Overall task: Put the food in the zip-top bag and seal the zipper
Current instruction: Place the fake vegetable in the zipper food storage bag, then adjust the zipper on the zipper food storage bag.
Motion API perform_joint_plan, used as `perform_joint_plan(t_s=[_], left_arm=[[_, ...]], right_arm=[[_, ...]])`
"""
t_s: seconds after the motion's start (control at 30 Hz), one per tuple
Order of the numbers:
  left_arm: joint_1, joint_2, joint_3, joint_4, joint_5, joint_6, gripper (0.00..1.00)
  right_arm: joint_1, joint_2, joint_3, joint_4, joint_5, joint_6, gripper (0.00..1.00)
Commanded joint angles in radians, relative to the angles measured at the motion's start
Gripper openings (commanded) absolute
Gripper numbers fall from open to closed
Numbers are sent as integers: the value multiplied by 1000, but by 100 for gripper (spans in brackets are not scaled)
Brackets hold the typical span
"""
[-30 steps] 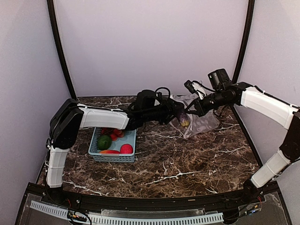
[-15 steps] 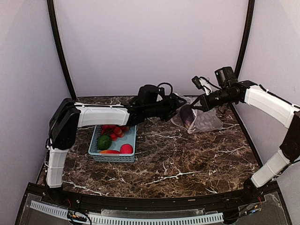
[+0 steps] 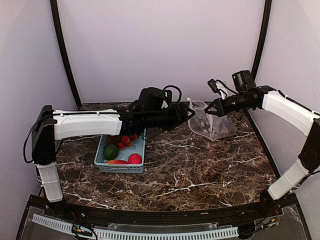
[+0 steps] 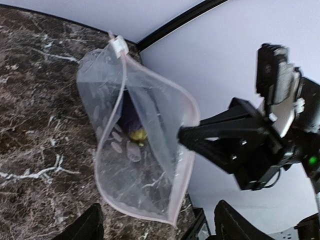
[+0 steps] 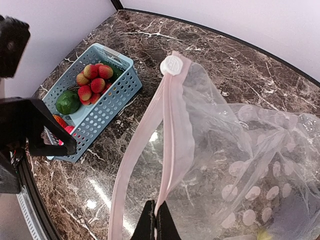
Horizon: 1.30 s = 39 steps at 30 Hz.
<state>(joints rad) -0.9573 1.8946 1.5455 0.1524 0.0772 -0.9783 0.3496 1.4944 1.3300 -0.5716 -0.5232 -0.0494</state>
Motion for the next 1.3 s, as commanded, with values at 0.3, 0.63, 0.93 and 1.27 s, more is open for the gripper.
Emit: perform_joint_plan(t_s=[0.3, 0.63, 0.93, 1.27], left_arm=[[-2, 139, 98, -189, -213, 100, 69], [82, 281, 232, -97, -83, 93, 50], [90, 335, 308, -25, 57, 138, 42], [96, 412, 429, -187, 17, 99, 28]], right_arm=[[2, 17, 7, 37, -46, -5, 0], [7, 8, -11, 37, -27, -15, 0], [12, 39, -1, 47, 0, -12, 0], [15, 38, 13, 39, 30, -13, 0]])
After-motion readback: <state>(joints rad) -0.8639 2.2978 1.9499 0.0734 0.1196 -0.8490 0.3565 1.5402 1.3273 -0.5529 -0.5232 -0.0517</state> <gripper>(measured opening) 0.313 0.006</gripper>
